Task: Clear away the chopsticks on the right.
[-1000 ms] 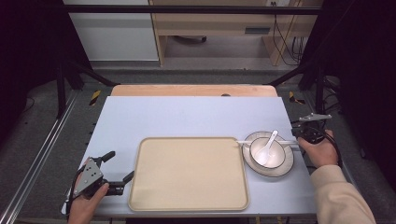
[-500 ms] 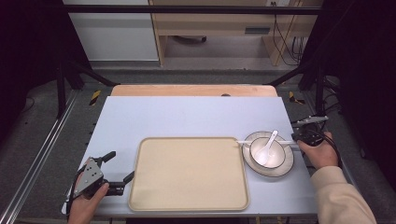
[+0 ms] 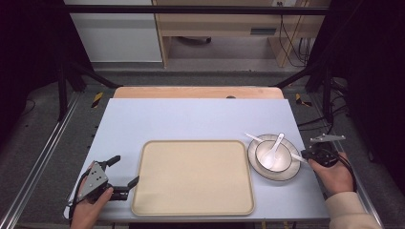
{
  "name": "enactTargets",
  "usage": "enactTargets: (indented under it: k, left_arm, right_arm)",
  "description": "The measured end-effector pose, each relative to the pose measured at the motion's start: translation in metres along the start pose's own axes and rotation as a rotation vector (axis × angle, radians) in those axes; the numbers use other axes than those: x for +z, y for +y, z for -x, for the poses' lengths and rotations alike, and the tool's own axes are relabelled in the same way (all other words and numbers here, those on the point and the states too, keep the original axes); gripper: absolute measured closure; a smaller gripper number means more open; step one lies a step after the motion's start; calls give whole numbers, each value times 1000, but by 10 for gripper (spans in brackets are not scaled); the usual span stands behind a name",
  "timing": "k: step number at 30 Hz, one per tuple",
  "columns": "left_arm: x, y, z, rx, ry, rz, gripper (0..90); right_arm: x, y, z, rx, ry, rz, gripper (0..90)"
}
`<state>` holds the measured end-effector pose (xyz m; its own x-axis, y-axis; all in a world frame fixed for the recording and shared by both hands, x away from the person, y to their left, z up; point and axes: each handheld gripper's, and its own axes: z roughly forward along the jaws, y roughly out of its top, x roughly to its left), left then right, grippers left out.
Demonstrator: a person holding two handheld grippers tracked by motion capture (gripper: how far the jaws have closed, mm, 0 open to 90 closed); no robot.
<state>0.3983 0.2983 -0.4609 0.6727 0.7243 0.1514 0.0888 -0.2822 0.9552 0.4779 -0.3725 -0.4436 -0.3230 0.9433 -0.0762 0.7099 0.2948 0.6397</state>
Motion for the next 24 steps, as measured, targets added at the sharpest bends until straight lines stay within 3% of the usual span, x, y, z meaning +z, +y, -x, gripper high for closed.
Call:
enactTargets:
  k: [3,7,16,24]
  left_arm:
    - [0,0,0,4,0,-7,29]
    - [1,0,0,4,2,-8,30]
    - [0,-1,0,4,1,-14,30]
    - [2,-1,2,10,-4,-22,31]
  right_arm:
    - [-12,1,-4,-27,-13,73,814]
    - [-16,3,-12,-120,65,118,768]
    - [-7,3,-14,-175,111,98,755]
    - [0,7,-11,-178,120,90,771]
